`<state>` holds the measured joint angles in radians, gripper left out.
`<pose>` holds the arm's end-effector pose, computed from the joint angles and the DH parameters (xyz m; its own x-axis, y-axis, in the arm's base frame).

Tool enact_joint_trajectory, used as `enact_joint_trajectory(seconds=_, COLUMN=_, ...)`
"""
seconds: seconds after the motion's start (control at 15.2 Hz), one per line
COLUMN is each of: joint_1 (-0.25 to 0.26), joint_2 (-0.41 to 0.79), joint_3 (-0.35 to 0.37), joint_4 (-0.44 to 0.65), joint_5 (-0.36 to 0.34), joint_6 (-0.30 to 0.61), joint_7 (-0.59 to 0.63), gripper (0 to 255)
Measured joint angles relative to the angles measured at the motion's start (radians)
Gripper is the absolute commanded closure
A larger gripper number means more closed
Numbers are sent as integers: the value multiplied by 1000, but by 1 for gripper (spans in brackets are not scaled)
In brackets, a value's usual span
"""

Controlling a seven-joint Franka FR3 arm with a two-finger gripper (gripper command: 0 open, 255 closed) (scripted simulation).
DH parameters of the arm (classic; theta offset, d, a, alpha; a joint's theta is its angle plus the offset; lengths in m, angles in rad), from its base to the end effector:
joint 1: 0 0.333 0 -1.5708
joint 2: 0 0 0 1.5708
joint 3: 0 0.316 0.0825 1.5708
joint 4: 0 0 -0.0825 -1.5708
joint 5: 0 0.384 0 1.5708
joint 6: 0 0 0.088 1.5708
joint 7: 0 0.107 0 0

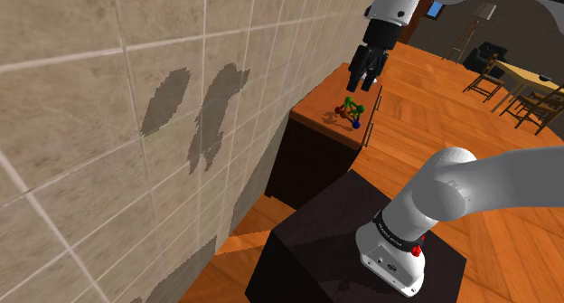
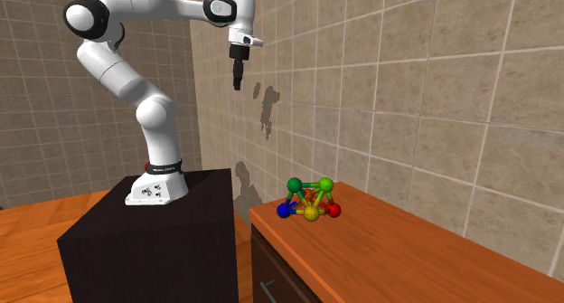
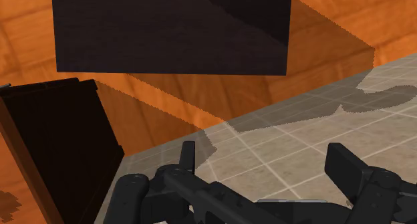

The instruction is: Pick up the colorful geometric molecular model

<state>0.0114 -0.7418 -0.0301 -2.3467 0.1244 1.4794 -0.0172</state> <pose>0.3080 0.0060 0.5750 0.9923 0.0202 -0.1219 0.0021 -0.9892 -0.1463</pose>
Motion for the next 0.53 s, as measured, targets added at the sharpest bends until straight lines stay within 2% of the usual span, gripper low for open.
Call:
enact_joint_trajectory(seconds=0.13, joint_1=-4, joint_2=8, joint_3=-9, joint_4=-1, joint_5=-8, joint_6=6, joint_7=-10, gripper=0)
enact_joint_trajectory(seconds=0.53, joint_1=-46, joint_2=97, joint_3=-105, joint_4=-7, joint_5=-86, joint_6=75, joint_7=-120, gripper=0)
